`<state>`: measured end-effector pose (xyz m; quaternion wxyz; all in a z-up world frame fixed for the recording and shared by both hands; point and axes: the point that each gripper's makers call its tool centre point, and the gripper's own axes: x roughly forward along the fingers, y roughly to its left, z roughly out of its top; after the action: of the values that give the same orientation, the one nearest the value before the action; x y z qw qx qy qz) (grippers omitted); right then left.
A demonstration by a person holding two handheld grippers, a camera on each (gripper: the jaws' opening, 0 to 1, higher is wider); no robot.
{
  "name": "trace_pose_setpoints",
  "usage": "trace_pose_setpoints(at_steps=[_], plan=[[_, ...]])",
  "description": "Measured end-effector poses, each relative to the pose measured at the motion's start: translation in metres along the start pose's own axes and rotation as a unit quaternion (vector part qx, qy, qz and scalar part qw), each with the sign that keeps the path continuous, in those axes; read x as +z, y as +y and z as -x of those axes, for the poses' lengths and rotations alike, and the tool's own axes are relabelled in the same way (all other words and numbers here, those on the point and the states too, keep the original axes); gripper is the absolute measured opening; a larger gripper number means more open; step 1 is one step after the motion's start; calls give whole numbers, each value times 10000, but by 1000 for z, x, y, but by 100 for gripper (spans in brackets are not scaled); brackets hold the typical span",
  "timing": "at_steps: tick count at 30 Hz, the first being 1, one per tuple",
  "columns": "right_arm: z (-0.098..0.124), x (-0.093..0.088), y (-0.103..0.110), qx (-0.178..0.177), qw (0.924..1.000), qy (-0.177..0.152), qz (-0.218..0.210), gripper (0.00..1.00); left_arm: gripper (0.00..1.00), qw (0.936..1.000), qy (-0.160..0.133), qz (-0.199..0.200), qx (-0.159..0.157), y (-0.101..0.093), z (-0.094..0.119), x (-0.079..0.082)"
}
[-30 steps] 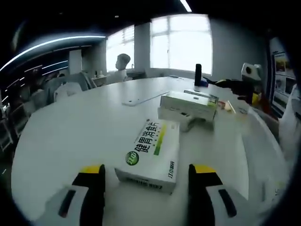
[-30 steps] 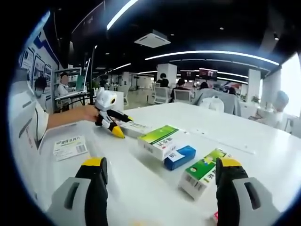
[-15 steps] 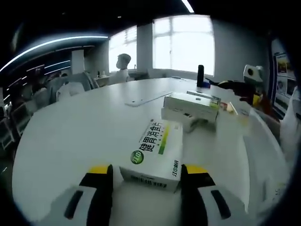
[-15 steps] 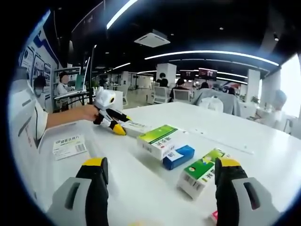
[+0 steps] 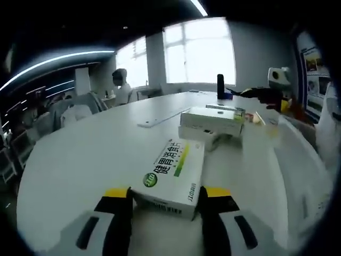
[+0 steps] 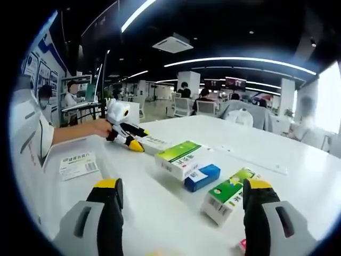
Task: Arrange the small medicine boxes into an aligned row inside the storage area until every box is upright, visible, and separated from the surrounding clutter.
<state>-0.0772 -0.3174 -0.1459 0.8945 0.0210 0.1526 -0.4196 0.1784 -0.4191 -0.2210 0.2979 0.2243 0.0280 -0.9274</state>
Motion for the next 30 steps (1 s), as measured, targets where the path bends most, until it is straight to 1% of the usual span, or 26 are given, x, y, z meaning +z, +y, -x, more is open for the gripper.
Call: trace_pose_setpoints(at_steps=[11,15,19,25,27,29,30], plan=[[0,-2,-1,-14,10000,40,8,90,50,10000,-57,-13,-69,1,-2,-1],[0,-1,-1,-8,10000,35,6,90,50,10000,-23,1,-97,1,-2,-1],[-1,-1,0,2,10000,29,-1,90,55,9999,1,126,-102,0,-3,-2],[-1,-1,1,10,10000,37,9,90,56,9997,-47,154,-164,-3,-7,-1],[-1,-2,1,13,10000,42,16,90,55,9997,-50,159,-153,-3,-7,-1],[-2,-2,1,22,10000,42,19,90,49,9998,-53,163,-137,-3,-7,-1],[-2,-2,1,30,10000,42,17,90,49,9997,-65,164,-185,-4,-7,-1]])
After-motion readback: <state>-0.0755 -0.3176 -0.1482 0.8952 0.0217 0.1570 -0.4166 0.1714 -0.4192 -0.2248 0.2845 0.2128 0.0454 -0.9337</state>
